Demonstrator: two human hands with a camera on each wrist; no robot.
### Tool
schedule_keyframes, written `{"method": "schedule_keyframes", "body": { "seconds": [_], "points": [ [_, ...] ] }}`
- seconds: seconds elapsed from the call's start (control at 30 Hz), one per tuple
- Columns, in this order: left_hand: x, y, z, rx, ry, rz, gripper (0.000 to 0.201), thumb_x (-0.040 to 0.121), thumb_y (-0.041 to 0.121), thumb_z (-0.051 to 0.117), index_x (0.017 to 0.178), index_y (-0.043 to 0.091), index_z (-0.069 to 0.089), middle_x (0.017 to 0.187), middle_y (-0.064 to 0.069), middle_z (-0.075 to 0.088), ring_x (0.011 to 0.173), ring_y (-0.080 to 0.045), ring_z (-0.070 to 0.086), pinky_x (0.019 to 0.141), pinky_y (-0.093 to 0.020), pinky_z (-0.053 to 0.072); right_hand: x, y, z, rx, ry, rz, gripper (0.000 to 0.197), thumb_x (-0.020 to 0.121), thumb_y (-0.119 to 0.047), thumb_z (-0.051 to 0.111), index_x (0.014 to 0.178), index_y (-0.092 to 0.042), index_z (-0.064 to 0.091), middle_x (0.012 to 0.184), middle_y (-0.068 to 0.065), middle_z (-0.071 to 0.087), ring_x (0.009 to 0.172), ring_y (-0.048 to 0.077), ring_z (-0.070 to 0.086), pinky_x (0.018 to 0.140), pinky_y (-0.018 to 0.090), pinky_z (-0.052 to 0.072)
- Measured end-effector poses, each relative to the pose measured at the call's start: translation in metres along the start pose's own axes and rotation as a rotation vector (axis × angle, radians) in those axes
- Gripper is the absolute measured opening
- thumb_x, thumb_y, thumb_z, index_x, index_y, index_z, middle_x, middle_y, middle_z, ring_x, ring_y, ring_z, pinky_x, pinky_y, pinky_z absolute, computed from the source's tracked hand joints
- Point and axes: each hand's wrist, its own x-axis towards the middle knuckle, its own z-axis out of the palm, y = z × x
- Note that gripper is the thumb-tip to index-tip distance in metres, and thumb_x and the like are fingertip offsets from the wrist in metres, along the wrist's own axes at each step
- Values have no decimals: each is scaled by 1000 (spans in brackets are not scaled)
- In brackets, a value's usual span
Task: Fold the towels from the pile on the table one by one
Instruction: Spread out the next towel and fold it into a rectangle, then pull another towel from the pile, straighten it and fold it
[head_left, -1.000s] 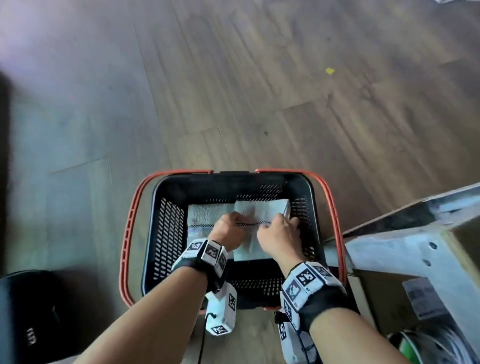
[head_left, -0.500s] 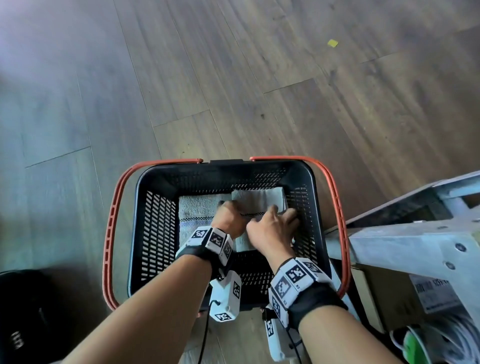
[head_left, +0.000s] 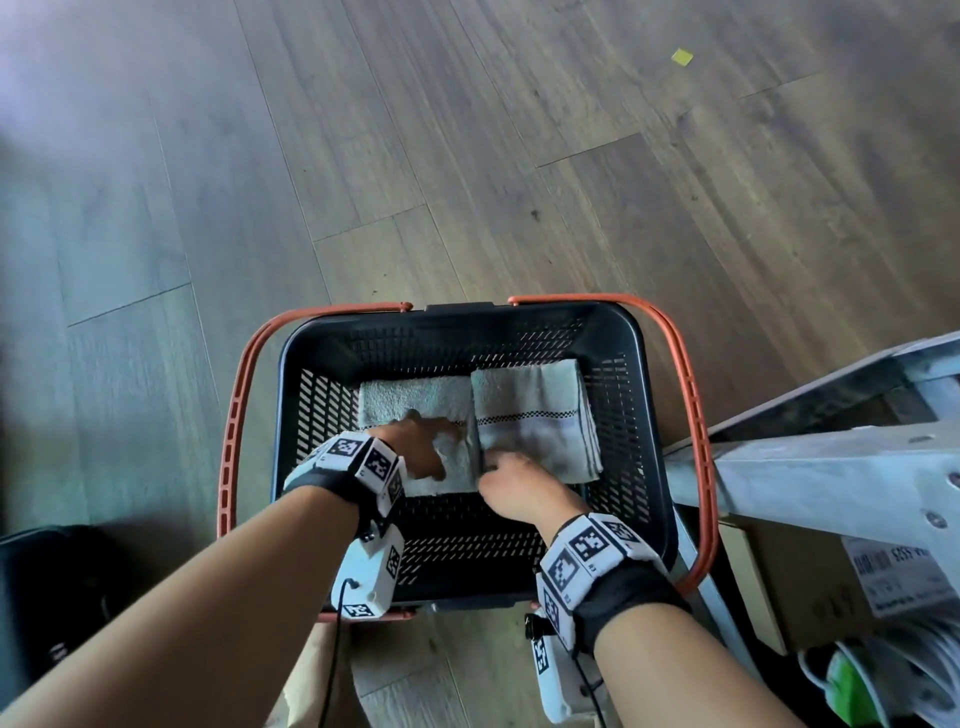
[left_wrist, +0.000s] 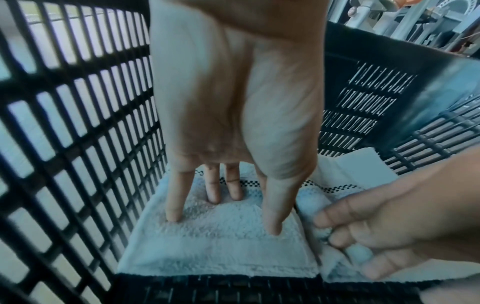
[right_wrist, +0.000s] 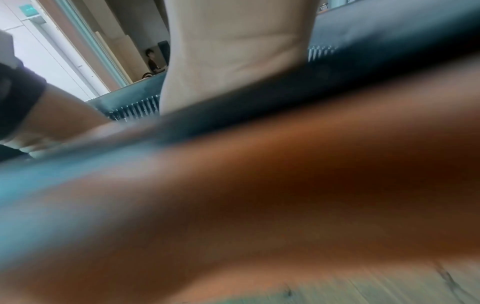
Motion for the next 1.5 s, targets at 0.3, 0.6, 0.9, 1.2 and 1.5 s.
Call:
{"method": "schedule_keyframes", "body": {
  "seconds": [0.3, 0.6, 0.9, 1.2, 1.5],
  "points": [
    [4, 12, -1, -152, 126, 65, 49, 87, 28, 69, 132, 31, 50, 125, -8, 42, 104, -24, 56, 94, -32, 52, 4, 7, 6, -81, 232, -101, 32, 95, -26, 50, 121, -7, 55, 115, 13, 57, 111, 30, 55, 92, 41, 48],
    [-14, 36, -20, -31, -24, 91, 54, 96, 42, 53, 146, 30, 39, 151, -2, 42, 132, -25, 47, 109, -43, 41, -3, -5, -11, -102, 119, -87, 32, 98, -21, 46, 121, -4, 61, 119, 19, 63, 110, 35, 61, 83, 33, 45],
    [-102, 79, -57, -79, 141, 175, 35, 100, 25, 45, 118, 3, 65, 123, -18, 64, 115, -33, 59, 96, -38, 47, -99, -26, -76, -62, 434, -124, 19, 81, -32, 42, 72, -16, 48, 93, 12, 60, 89, 28, 59, 76, 34, 44],
    [-234, 113, -81, -40, 239, 248, 34, 100, 30, 49, 123, 8, 63, 124, -13, 66, 111, -28, 65, 66, -21, 50, -244, -36, -88, 18, 717, -182, 18, 77, -30, 39, 69, -14, 41, 74, 7, 48, 76, 28, 50, 71, 32, 38],
    [-342, 172, -91, -48, 337, 389, 32, 102, 22, 42, 119, 0, 58, 101, -8, 70, 78, -29, 68, 62, -35, 55, -357, -37, -95, 226, 1023, -238, 27, 85, -30, 43, 93, -14, 63, 112, 14, 68, 102, 36, 62, 87, 36, 47]
  ]
}}
